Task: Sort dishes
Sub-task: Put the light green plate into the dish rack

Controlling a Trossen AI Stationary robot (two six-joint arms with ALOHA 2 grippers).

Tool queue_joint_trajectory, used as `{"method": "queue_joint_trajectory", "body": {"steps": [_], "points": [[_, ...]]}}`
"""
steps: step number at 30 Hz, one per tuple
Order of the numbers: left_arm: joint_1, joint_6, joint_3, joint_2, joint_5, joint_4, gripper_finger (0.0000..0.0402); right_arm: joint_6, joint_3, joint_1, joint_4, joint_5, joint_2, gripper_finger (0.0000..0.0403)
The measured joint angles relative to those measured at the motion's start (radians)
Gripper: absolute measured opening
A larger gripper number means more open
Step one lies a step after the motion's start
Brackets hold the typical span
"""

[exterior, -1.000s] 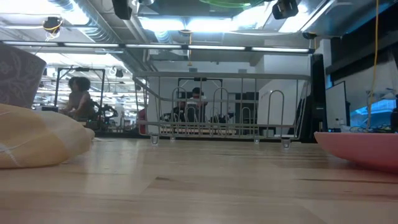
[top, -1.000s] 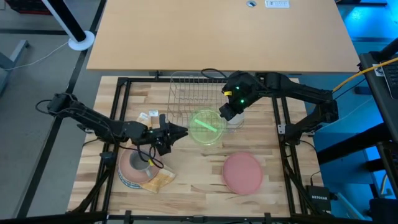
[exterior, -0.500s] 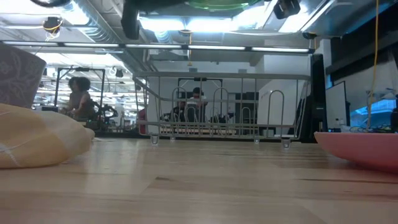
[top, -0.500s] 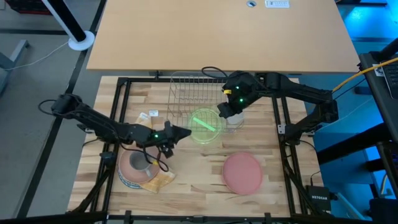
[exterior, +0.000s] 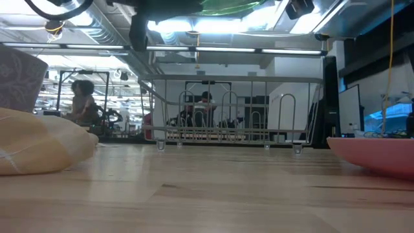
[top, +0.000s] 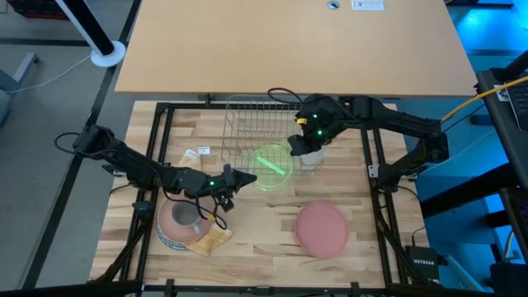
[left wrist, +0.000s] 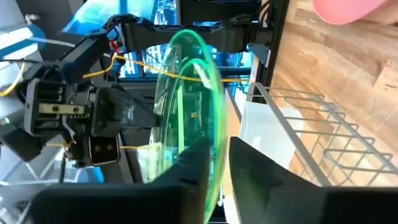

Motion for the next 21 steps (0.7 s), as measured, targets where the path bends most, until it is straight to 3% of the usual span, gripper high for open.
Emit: {"method": "queue_joint_trajectory", "body": {"steps": [3,14,21], "points": [[-0.001,-0.046,0.0,0.0,0.0,-0.003,0.0008,0.0,0.0,0.0,0.017,0.001,0.0,0.0008],[0.0,-0.071,0.0,0.0,0.0,-0.004,0.0003,0.0,0.0,0.0,0.045,0.011,0.0,0.0034],[0.0,-0.073,0.0,0.0,0.0,-0.009,0.0002,-0.026,0.0,0.0,0.056,0.006,0.0,0.0082]]}}
